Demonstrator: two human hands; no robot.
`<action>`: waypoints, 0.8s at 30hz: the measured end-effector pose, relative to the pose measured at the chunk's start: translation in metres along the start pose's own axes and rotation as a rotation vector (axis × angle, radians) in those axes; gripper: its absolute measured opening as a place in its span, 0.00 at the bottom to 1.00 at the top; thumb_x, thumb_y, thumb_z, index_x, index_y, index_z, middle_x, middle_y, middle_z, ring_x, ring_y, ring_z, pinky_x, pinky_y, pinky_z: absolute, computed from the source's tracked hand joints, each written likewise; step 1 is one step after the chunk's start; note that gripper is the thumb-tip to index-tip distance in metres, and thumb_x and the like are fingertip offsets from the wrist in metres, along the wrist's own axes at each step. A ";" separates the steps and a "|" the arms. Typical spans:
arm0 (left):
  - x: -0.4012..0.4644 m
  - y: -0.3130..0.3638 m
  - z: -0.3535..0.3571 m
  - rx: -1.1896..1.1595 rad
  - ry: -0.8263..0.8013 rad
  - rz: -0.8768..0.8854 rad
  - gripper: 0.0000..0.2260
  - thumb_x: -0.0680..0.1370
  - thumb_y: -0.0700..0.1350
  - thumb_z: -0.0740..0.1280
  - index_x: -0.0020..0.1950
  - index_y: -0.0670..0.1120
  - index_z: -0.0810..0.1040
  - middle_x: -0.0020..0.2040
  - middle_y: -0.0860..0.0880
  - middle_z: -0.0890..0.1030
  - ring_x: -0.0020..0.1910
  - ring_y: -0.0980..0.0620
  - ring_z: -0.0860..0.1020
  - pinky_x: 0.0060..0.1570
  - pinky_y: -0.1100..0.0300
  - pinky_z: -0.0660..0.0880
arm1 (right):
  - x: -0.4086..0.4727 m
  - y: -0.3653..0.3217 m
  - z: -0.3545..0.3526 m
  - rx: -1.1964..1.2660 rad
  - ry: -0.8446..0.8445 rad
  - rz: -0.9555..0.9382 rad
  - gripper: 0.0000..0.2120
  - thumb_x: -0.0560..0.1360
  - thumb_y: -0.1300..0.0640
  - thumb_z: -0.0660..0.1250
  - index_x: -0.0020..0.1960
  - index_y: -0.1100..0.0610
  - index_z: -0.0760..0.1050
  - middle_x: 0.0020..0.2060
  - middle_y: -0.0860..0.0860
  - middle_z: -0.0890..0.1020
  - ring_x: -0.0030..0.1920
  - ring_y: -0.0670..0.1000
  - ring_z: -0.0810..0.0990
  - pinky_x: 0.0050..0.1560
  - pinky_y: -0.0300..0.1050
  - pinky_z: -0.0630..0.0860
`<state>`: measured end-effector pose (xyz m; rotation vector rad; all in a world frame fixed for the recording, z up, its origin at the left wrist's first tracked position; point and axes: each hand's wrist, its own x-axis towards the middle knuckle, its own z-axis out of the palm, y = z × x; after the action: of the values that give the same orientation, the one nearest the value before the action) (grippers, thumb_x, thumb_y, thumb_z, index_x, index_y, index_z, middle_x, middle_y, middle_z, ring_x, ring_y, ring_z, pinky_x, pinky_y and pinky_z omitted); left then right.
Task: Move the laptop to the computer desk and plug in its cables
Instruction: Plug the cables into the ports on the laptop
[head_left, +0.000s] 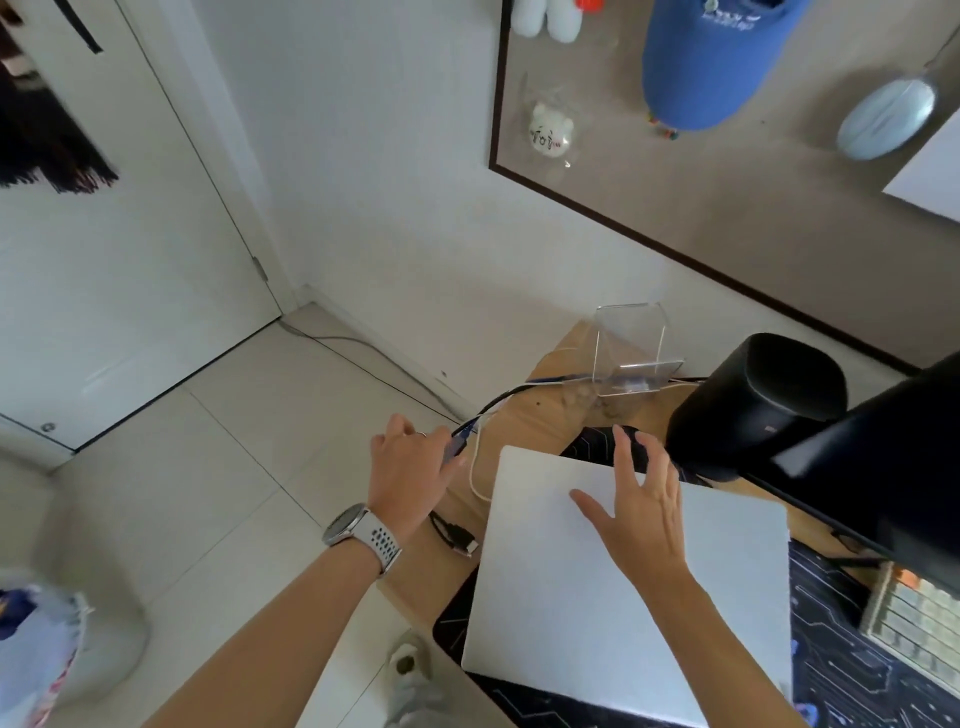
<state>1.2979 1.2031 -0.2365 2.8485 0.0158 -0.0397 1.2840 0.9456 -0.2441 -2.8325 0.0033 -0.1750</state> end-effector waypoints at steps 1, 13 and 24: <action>0.007 -0.007 -0.001 -0.008 -0.005 0.015 0.15 0.77 0.59 0.61 0.52 0.51 0.78 0.36 0.53 0.81 0.53 0.48 0.69 0.47 0.54 0.67 | 0.003 -0.009 0.001 -0.003 0.012 -0.002 0.39 0.69 0.40 0.70 0.73 0.54 0.60 0.69 0.62 0.65 0.67 0.63 0.66 0.64 0.60 0.68; 0.069 -0.037 0.007 -0.123 -0.116 0.219 0.11 0.77 0.55 0.63 0.49 0.50 0.78 0.40 0.53 0.81 0.53 0.49 0.68 0.47 0.54 0.68 | 0.023 -0.074 0.016 -0.080 0.089 0.011 0.29 0.70 0.42 0.69 0.65 0.57 0.70 0.64 0.59 0.69 0.62 0.58 0.65 0.59 0.58 0.70; 0.077 -0.011 0.047 -0.092 -0.482 0.360 0.06 0.74 0.46 0.67 0.50 0.47 0.78 0.41 0.50 0.78 0.59 0.45 0.66 0.55 0.48 0.68 | 0.020 -0.071 0.035 -0.010 0.012 0.109 0.26 0.70 0.46 0.71 0.64 0.55 0.73 0.64 0.59 0.69 0.64 0.59 0.64 0.59 0.59 0.72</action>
<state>1.3732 1.2008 -0.2870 2.6304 -0.5742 -0.6241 1.3069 1.0235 -0.2532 -2.8325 0.1608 -0.1678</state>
